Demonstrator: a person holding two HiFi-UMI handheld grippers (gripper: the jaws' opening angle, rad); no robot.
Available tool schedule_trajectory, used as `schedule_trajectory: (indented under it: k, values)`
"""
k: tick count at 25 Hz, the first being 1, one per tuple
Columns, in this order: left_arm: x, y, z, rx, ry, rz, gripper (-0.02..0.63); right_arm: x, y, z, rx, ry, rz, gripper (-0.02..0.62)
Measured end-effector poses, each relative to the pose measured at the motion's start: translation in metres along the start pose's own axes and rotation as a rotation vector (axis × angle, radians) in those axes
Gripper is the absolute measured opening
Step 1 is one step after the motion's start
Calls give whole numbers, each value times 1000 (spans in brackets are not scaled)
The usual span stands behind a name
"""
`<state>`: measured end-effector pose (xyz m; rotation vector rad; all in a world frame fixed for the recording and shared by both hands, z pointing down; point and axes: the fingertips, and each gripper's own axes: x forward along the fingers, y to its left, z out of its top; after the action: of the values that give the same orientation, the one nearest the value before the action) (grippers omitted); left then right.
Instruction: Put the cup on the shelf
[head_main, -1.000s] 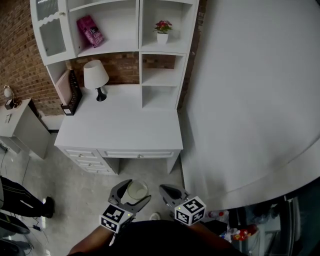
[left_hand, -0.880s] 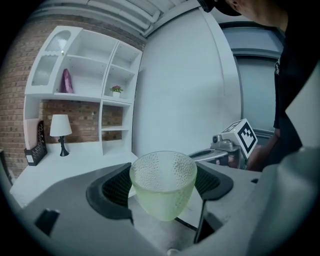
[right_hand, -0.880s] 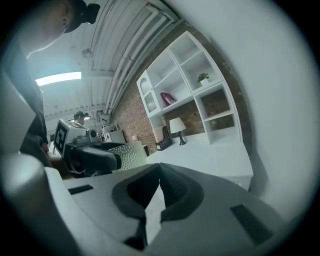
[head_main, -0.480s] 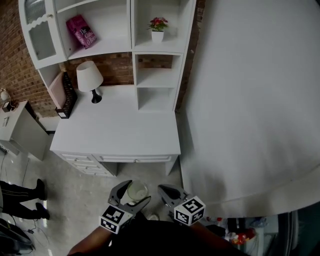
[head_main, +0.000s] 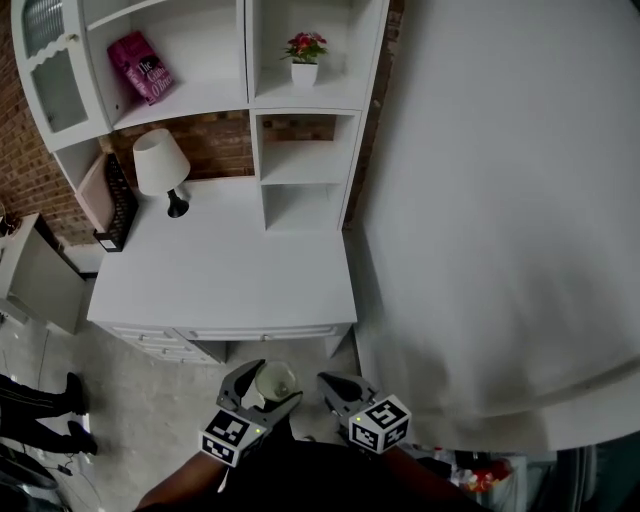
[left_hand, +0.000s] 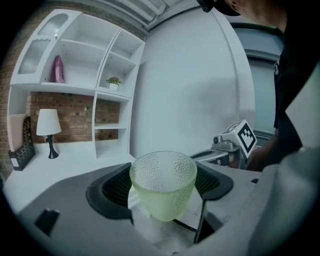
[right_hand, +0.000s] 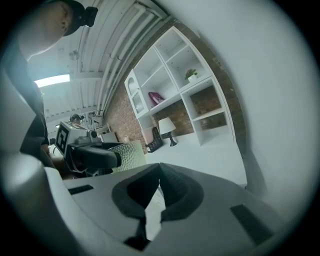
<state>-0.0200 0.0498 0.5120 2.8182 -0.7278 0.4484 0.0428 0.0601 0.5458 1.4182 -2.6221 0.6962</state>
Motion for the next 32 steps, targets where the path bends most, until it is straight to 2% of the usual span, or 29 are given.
schedule_trajectory:
  k: [6,18,24,32]
  values:
    - [28,50,19,-5,-23,-2,383,39,-39,27,-5,-6,-41,5]
    - [75,163,70,29,-41,-43,383,131,-99,118,-61,-47,-123,5]
    - [95,212,89,40,-52,-75,383,170,-123,135,-62,-27,-163,5]
    - [119,257,92,54,-29,-119,383,210,-147,155,-40,-43,-200,5]
